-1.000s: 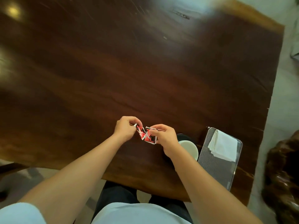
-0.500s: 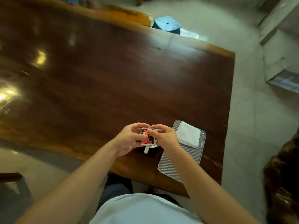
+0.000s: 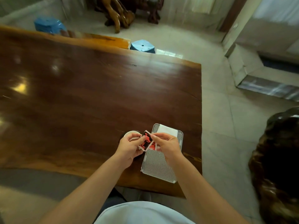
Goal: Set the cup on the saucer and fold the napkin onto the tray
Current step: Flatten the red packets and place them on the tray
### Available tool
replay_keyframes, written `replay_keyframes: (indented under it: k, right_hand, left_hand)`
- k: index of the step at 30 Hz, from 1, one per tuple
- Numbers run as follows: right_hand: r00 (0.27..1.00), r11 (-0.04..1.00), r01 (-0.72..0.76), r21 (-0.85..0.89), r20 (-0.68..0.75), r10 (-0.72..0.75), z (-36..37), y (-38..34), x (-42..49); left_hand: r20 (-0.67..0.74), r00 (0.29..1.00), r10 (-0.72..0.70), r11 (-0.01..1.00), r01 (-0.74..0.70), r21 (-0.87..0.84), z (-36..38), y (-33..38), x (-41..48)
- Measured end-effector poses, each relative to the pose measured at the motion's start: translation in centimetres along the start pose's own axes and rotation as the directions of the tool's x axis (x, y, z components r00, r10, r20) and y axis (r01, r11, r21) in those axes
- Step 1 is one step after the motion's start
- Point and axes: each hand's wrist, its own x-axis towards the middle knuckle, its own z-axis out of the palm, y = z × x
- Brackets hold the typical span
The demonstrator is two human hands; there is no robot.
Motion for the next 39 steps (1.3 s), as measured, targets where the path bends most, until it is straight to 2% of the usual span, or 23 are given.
replay_keyframes:
  k: [4, 8, 11, 18, 21, 25, 28, 31, 33, 36, 39]
  right_hand:
    - [0.998, 0.999, 0.032, -0.037, -0.062, -0.034, -0.6, -0.2, -0.3]
    - [0.998, 0.999, 0.024, -0.041, -0.062, -0.027, -1.2, -0.1, -0.3]
    - [0.999, 0.999, 0.034, -0.023, -0.022, -0.035, -1.3, -0.2, -0.4]
    - [0.992, 0.999, 0.026, 0.040, 0.120, -0.030, -0.9, -1.2, -0.4]
    - [0.993, 0.999, 0.034, 0.030, 0.116, -0.037, -0.9, -1.9, -0.4]
    - [0.986, 0.980, 0.135, -0.143, -0.082, -0.148, -0.8, -2.7, -0.3]
    - [0.920, 0.887, 0.299, -0.352, -0.141, -0.367, -0.3, -3.1, -0.6]
    - [0.827, 0.787, 0.449, -0.422, -0.137, -0.546, 0.2, -3.6, -0.7]
    - [0.817, 0.771, 0.459, -0.442, -0.131, -0.562, 0.4, -3.9, -0.7]
    - [0.843, 0.782, 0.419, -0.461, -0.121, -0.523, 0.4, -4.1, -0.3]
    - [0.860, 0.801, 0.389, -0.455, -0.132, -0.492, 0.1, -4.2, 0.2]
  left_hand:
    - [0.030, 0.999, 0.014, 0.995, -0.011, -0.100, 1.1, -0.5, -0.6]
    - [0.067, 0.998, 0.018, 0.976, -0.003, -0.216, 1.5, -0.4, -0.6]
    - [0.110, 0.993, 0.047, 0.935, -0.005, -0.353, 1.5, -0.5, -0.6]
    - [0.093, 0.994, 0.058, 0.894, -0.010, -0.448, 1.6, -1.1, -0.2]
    - [0.063, 0.997, 0.040, 0.924, -0.013, -0.382, 1.3, -1.5, 0.1]
    - [-0.012, 0.998, 0.064, 0.979, -0.065, -0.195, 1.3, -1.5, 0.4]
    - [-0.061, 0.990, 0.125, 0.983, -0.132, -0.125, 1.4, -1.1, 0.7]
    - [-0.061, 0.984, 0.166, 0.985, -0.169, -0.034, 1.6, -0.7, 0.5]
    - [0.009, 0.984, 0.177, 0.984, -0.177, -0.022, 1.7, -0.4, 0.2]
    - [0.116, 0.972, 0.204, 0.979, -0.205, -0.003, 1.9, 0.0, 0.1]
    - [0.091, 0.972, 0.217, 0.975, -0.221, 0.035, 2.4, 0.5, 0.5]
